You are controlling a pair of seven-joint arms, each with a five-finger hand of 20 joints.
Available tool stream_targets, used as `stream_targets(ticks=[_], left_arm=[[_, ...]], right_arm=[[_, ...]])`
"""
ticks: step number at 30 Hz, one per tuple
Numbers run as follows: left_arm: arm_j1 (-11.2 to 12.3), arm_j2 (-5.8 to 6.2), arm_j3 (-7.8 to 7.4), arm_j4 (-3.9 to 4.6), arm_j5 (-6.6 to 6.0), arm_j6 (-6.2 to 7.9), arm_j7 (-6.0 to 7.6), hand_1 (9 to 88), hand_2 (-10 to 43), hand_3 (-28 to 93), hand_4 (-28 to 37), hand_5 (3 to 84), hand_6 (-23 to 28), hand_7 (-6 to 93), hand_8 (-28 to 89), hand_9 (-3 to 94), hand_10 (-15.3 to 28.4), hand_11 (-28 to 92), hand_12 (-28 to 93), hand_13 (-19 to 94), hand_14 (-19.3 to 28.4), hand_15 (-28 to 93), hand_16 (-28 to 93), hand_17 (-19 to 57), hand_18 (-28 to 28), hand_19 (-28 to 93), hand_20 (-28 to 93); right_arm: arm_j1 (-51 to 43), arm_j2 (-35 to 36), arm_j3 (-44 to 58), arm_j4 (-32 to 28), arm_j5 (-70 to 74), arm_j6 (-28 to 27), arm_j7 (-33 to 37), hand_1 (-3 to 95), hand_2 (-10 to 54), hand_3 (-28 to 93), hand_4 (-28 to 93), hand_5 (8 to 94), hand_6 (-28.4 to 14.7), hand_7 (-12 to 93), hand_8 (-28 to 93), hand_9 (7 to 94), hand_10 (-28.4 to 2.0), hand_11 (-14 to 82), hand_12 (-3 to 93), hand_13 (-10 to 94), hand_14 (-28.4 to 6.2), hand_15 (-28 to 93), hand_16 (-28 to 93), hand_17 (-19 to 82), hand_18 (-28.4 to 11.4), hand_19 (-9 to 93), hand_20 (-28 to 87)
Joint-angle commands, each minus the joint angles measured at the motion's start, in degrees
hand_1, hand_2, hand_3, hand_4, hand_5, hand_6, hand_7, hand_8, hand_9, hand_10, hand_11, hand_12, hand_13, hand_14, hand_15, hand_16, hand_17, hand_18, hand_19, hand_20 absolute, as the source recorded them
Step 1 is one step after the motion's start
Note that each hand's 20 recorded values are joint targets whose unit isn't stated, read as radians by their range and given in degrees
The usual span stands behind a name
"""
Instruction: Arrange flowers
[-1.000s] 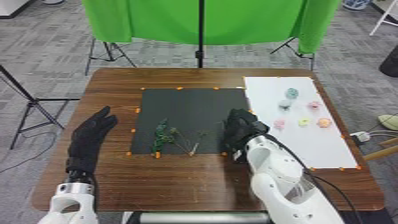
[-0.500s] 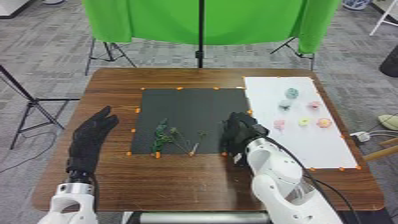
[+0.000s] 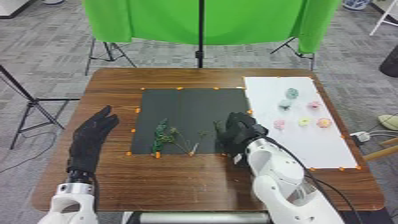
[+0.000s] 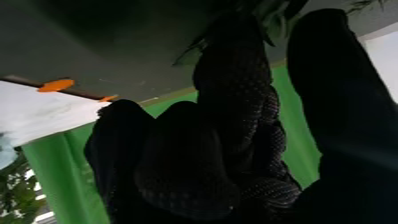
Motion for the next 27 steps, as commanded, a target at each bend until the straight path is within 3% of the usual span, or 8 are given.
stream_targets(ticks=[1,5,7,10,15,21,27], left_arm=[[0.4,-0.55,-0.09,0.37,0.38,-0.67,-0.2,23.3,-8.2,68,-18.0,45.9,2.6,8.7,-5,44.1,12.6,13,13,35,16.0,10,3,7.4,11.6,3,21],[0.5,-0.6,-0.17,0.32,0.37,-0.49,-0.31,23.2,-8.2,68,-18.0,45.9,2.6,8.8,-5,44.0,12.6,13,13,35,16.0,10,3,7.4,11.6,3,21],[0.4,-0.58,-0.12,0.36,0.38,-0.52,-0.29,23.2,-8.3,68,-17.9,45.9,2.6,8.8,-5,44.0,12.6,13,13,35,16.0,10,3,7.4,11.6,3,21],[0.4,-0.61,-0.08,0.32,0.4,-0.5,-0.18,23.2,-8.3,68,-17.9,45.9,2.6,8.8,-5,44.0,12.7,13,13,35,16.0,10,3,7.4,11.6,3,21],[0.5,-0.5,-0.1,0.27,0.38,-0.55,-0.27,23.3,-8.3,68,-18.0,46.0,2.6,8.8,-5,44.0,12.6,13,13,35,16.0,10,3,7.4,11.7,3,21],[0.6,-0.55,-0.08,0.24,0.4,-0.69,-0.15,23.3,-8.2,68,-18.0,45.9,2.7,8.7,-5,44.1,12.6,13,13,35,16.0,10,3,7.4,11.7,3,21],[0.6,-0.52,-0.23,0.2,0.36,-0.53,-0.36,23.3,-8.1,68,-17.9,45.9,2.7,8.7,-5,44.1,12.6,13,13,35,16.1,10,3,7.4,11.6,3,21]], right_arm=[[0.7,-0.2,1.5,-1.6,-0.9,0.9,-0.5,44.4,-9.5,52,-6,79.3,-2.5,36,15,90.5,-9.7,49.9,24.9,94,-1.5,68,27,73,-8.9,93,61],[1.3,-0.4,3.6,-3.9,0.0,2.3,0.5,42.0,-9.5,54,-7,79.2,-2.6,37,9,90.2,-9.9,49.7,25.0,94,-1.7,68,27,72,-9.0,93,61],[1.8,0.0,5.0,-5.1,0.3,3.5,1.3,38.2,-9.5,56,-8,78.8,-3.2,37,-6,89.4,-10.8,47.7,24.7,94,-1.9,65,28,71,-9.2,93,60],[2.5,1.0,7.3,-5.9,-2.1,5.1,2.7,35.5,-9.5,56,-8,76.1,-3.8,30,-7,87.1,-12.6,41.4,25.2,92,-2.9,59,32,67,-10.4,93,57],[4.4,2.6,11.6,-4.1,-3.6,-1.5,5.5,35.3,-9.5,58,-7,67.9,-3.1,17,-5,81.4,-15.3,26.0,24.6,87,-5.6,58,33,62,-11.6,93,54],[4.0,3.3,14.4,-1.6,-5.6,-10.1,7.0,35.7,-9.5,58,-7,65.6,-1.3,14,-6,78.7,-16.2,22.6,24.6,86,-5.8,58,33,61,-11.8,93,53],[2.2,2.9,16.0,1.2,-8.1,-11.2,7.2,36.2,-9.5,57,-7,64.8,-1.1,13,-6,78.1,-16.5,22.0,24.9,86,-5.7,58,32,61,-11.4,93,52]])
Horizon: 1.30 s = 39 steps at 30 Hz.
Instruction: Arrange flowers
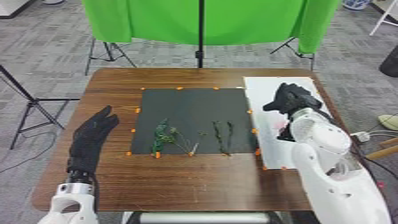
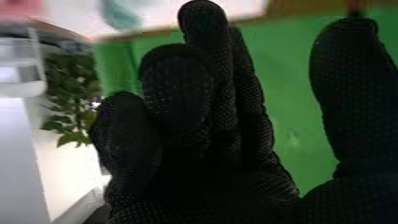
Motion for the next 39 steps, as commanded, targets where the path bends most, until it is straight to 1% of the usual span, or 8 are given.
stream_targets(ticks=[1,9,13,17,20,22,31,39], left_arm=[[0.6,-0.42,-0.22,0.22,0.25,-0.46,-0.32,23.4,-8.1,68,-17.9,45.9,2.7,8.7,-5,44.1,12.7,13,13,35,16.0,10,3,7.4,11.6,3,21],[0.6,-0.22,-0.32,0.34,0.01,-0.31,-0.26,23.6,-8.0,68,-17.9,46.0,2.7,8.8,-5,44.1,12.7,13,13,35,16.0,10,3,7.3,11.7,3,21],[0.7,-0.19,-0.58,0.31,-0.23,-0.04,-0.07,23.6,-7.9,68,-17.8,46.0,2.8,8.7,-5,44.2,12.7,13,13,35,16.0,10,3,7.4,11.6,3,21],[0.8,-0.4,-0.57,0.29,-0.29,-0.02,0.01,23.7,-7.9,68,-17.8,46.0,2.8,8.7,-5,44.2,12.7,13,13,35,16.0,10,3,7.4,11.6,3,21],[0.9,-0.62,-0.84,0.4,-0.38,0.16,0.58,23.8,-7.9,68,-17.8,46.0,2.7,8.9,-5,44.2,12.7,13,13,35,16.0,10,3,7.4,11.6,3,21],[1.2,-0.68,-1.33,0.37,-0.9,1.39,1.35,23.9,-8.0,68,-17.8,46.0,2.7,8.9,-5,44.2,12.7,13,13,35,16.0,10,3,7.5,11.6,3,21],[2.2,-0.48,-4.71,0.19,-3.02,3.07,2.64,24.0,-8.1,68,-17.9,46.3,2.7,9.3,-5,44.3,12.8,14,13,35,16.0,10,3,7.7,11.5,3,21],[3.1,-0.53,-4.8,0.79,-5.17,6.47,4.56,23.8,-8.3,68,-18.1,46.0,2.6,9.1,-5,43.5,12.8,13,12,33,15.1,9,3,7.9,11.3,2,21]], right_arm=[[-3.0,0.2,1.8,3.9,-3.5,0.5,0.9,36.2,-9.5,57,-7,64.7,-1.0,13,-6,78.0,-16.6,21.9,25.0,86,-5.7,58,32,61,-11.4,93,52],[-6.9,-1.0,2.6,4.7,-3.0,3.2,1.0,38.2,-9.5,56,-7,64.8,-0.1,12,-6,78.1,-16.0,22.3,24.7,89,-3.7,55,31,64,-9.7,93,49],[-8.9,-1.4,1.7,6.5,-1.7,14.6,-1.4,44.7,-9.5,57,-9,67.8,-0.9,15,-5,81.2,-14.0,25.2,24.6,91,-2.7,54,32,65,-8.8,93,49],[-9.1,-1.2,0.6,7.5,-0.5,20.1,-3.1,63.3,-9.5,36,-2,75.6,-2.4,16,18,89.3,-10.3,22.3,34.6,94,-1.3,54,33,68,-7.9,93,50],[-8.3,-0.5,0.2,7.0,0.1,20.6,-3.6,68.1,-9.5,37,-3,81.3,-1.9,19,20,92.5,-9.0,24.1,35.5,94,-0.8,58,29,70,-7.8,93,50],[-7.2,0.2,0.1,6.2,0.2,21.6,-3.9,68.9,-9.5,38,-4,82.1,-2.0,19,20,92.9,-9.0,24.9,35.3,94,-0.8,59,28,70,-7.8,93,50],[1.0,4.8,-2.3,1.6,4.1,24.1,-4.9,68.9,-9.5,42,-5,83.3,-2.6,20,20,93.1,-9.1,28.5,34.9,94,-0.5,60,28,71,-7.7,93,50],[12.1,3.5,-13.0,2.2,11.8,17.5,-8.9,67.8,-9.5,44,-6,83.6,-2.8,20,20,93.0,-9.2,29.4,34.5,94,-0.3,60,27,71,-7.5,93,51]])
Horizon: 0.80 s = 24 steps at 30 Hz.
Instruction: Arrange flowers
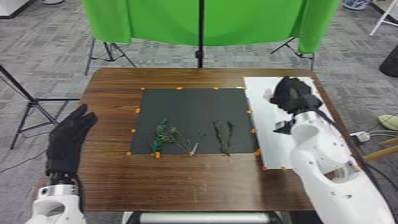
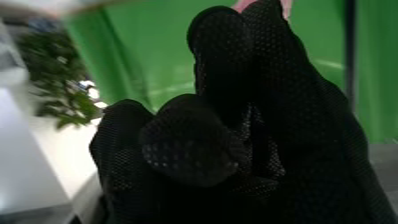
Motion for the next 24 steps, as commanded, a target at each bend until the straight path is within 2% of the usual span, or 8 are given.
stream_targets(ticks=[1,5,7,9,10,13,17,24], left_arm=[[1.4,-0.23,0.01,0.88,-2.26,3.84,1.96,23.5,-8.2,68,-18.3,45.6,2.5,8.6,-6,43.3,12.8,12,12,32,14.6,8,2,7.9,11.2,2,20],[1.1,-0.09,0.42,0.93,-2.78,4.31,2.08,18.8,-2.5,69,-24.8,44.8,2.6,6.2,-6,43.0,12.8,11,11,30,13.6,8,1,7.9,10.5,2,20],[0.8,-0.05,0.99,1.06,-3.04,5.2,2.37,14.9,3.5,70,-27.8,44.9,3.0,5.6,-6,43.2,12.9,11,10,29,13.1,8,1,7.8,10.2,2,20],[0.1,0.01,1.79,1.0,-2.79,7.0,1.16,12.7,11.1,68,-28.1,45.1,3.9,4.8,-6,43.4,13.0,10,10,29,12.7,7,0,7.7,9.9,2,19],[-0.3,0.16,2.15,1.35,-2.98,7.16,1.59,12.4,14.4,66,-28.2,45.2,4.4,4.4,-6,43.4,13.0,10,9,29,12.3,7,0,7.7,9.7,2,19],[-0.7,0.25,2.49,1.39,-3.07,6.67,0.99,13.2,20.7,61,-28.2,44.9,5.4,3.4,-6,43.5,13.2,10,9,29,11.9,7,-1,7.6,9.2,2,19],[-1.5,0.55,3.05,1.59,-2.94,6.57,0.83,13.9,23.4,60,-28.3,44.4,5.9,3.2,-6,43.3,13.3,10,9,28,11.5,7,-1,7.7,9.0,2,19],[-1.3,0.84,3.9,1.32,-3.21,6.51,1.34,13.5,22.4,61,-28.3,44.0,6.2,3.1,-6,43.1,13.3,10,8,29,11.6,7,-1,7.6,8.9,2,19]], right_arm=[[13.6,-2.8,-11.0,0.6,7.9,-6.8,-4.5,67.6,-9.5,44,-6,83.6,-2.8,20,20,93.0,-9.2,29.5,34.5,94,-0.3,60,27,71,-7.5,93,51],[19.1,-8.0,-18.5,3.8,11.7,-11.6,-6.5,67.4,-9.5,45,-7,83.5,-2.8,20,20,92.9,-9.3,29.9,34.1,94,-0.2,60,28,71,-7.4,93,51],[20.3,-11.3,-21.4,5.5,10.0,-13.5,-8.3,67.4,-9.5,45,-7,83.4,-2.7,20,20,92.9,-9.3,30.1,33.9,94,-0.3,60,28,71,-7.4,93,51],[21.3,-14.2,-23.8,7.3,8.8,-14.9,-9.4,67.0,-9.5,45,-7,83.5,-2.6,20,20,92.8,-9.3,30.3,34.0,94,-0.2,60,28,71,-7.5,93,51],[21.5,-15.7,-24.8,8.2,7.3,-15.3,-10.4,66.9,-9.5,46,-7,83.5,-2.6,20,20,92.8,-9.3,30.5,34.0,94,-0.2,60,28,71,-7.5,93,51],[21.9,-19.1,-27.5,10.1,5.4,-17.2,-11.7,66.6,-9.5,46,-7,83.4,-2.4,21,20,92.8,-9.3,31.0,34.0,94,-0.2,60,28,71,-7.4,93,51],[22.0,-23.1,-28.8,13.3,3.0,-19.9,-13.2,66.4,-9.5,47,-8,83.3,-2.3,21,20,92.6,-9.2,31.8,33.6,94,-0.2,60,28,71,-7.3,93,51],[20.3,-27.6,-30.0,17.0,-4.3,-23.4,-16.9,65.6,-9.5,48,-9,83.1,-1.9,21,20,92.4,-9.5,33.5,32.4,94,-0.3,60,28,71,-7.3,93,51]])
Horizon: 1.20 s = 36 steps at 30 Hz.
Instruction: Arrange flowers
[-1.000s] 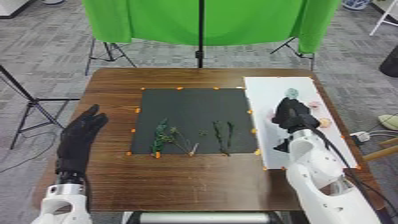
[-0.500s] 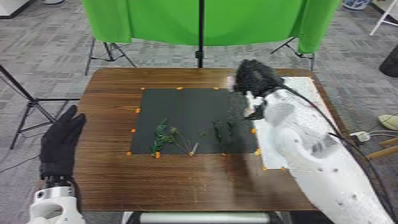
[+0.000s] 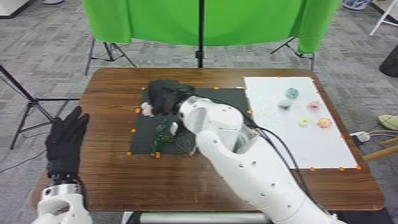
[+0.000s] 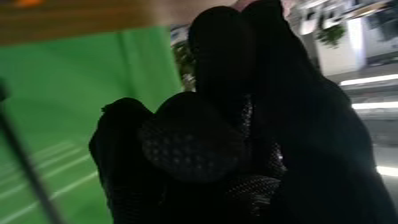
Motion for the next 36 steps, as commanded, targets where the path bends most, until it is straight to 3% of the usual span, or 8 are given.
stream_targets(ticks=[1,22,36], left_arm=[[-0.3,0.4,1.19,0.34,-0.56,0.07,-0.22,13.6,22.3,61,-28.3,44.0,6.2,3.1,-6,43.0,13.3,10,8,29,11.6,8,-1,7.6,8.9,2,19],[-1.6,0.83,2.08,0.5,-0.14,-1.15,-0.83,13.0,18.7,64,-28.3,44.1,6.3,3.7,-6,43.0,13.3,11,9,29,12.3,8,0,7.4,9.3,2,19],[-1.3,0.69,1.75,0.27,-0.01,-1.5,-1.02,13.7,14.4,65,-28.3,44.0,6.2,3.8,-6,43.0,13.4,11,10,30,12.9,8,0,7.3,9.5,2,19]], right_arm=[[-2.1,-5.8,-1.9,3.8,-8.7,-3.0,-5.1,65.5,-9.5,48,-9,82.9,-1.8,21,20,92.3,-9.5,33.9,31.9,94,-0.2,60,28,71,-7.3,93,51],[-4.3,-9.5,1.9,10.5,-22.9,-1.1,-10.3,62.7,-9.5,48,-10,82.1,-0.5,20,16,91.1,-9.6,38.0,28.2,94,-0.5,60,28,70,-7.7,93,52],[-4.2,-9.4,3.1,10.8,-23.3,-1.8,-11.2,59.6,-9.5,47,-9,80.1,-0.4,17,14,90.3,-9.8,38.7,28.0,94,-0.9,59,30,70,-8.2,93,53]])
